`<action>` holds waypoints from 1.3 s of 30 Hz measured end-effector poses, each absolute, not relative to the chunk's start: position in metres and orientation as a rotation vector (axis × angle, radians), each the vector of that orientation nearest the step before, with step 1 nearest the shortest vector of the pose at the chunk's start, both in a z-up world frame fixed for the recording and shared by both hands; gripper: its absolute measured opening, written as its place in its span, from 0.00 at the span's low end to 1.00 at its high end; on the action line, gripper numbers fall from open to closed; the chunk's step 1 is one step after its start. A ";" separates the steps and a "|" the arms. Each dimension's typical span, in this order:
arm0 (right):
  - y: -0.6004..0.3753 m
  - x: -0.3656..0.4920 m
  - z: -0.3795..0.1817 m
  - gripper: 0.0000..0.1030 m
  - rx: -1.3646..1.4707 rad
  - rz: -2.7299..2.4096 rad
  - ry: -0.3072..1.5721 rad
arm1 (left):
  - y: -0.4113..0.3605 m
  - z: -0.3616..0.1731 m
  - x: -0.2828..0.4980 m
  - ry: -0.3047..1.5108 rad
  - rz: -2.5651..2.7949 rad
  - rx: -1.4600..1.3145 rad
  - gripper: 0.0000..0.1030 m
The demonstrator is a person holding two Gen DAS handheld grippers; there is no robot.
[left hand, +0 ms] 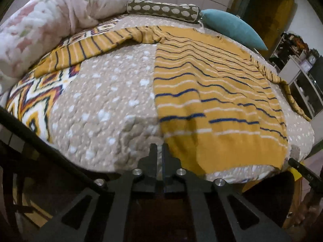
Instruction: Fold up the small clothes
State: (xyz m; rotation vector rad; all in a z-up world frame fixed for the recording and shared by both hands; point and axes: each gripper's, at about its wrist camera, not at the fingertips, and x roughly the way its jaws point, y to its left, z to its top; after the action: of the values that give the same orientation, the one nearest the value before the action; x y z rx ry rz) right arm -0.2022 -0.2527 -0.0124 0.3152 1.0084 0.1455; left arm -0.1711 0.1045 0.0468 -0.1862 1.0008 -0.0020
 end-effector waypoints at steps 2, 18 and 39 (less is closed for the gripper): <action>-0.264 -0.202 -0.001 0.03 0.284 0.090 0.960 | 0.109 0.052 -0.176 0.975 0.013 -0.166 0.19; -0.463 -0.076 0.002 0.60 0.788 -0.335 0.743 | 0.071 0.052 -0.127 0.962 -0.072 -0.215 0.64; -0.477 0.017 0.079 0.06 0.694 -0.441 0.707 | 0.113 0.046 -0.126 0.933 -0.050 -0.353 0.64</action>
State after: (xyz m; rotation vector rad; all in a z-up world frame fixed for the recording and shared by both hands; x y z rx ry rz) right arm 0.0168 -0.4768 0.0787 0.6939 0.7072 -0.4412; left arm -0.1261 0.1128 0.0464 -0.3530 0.9331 -0.0497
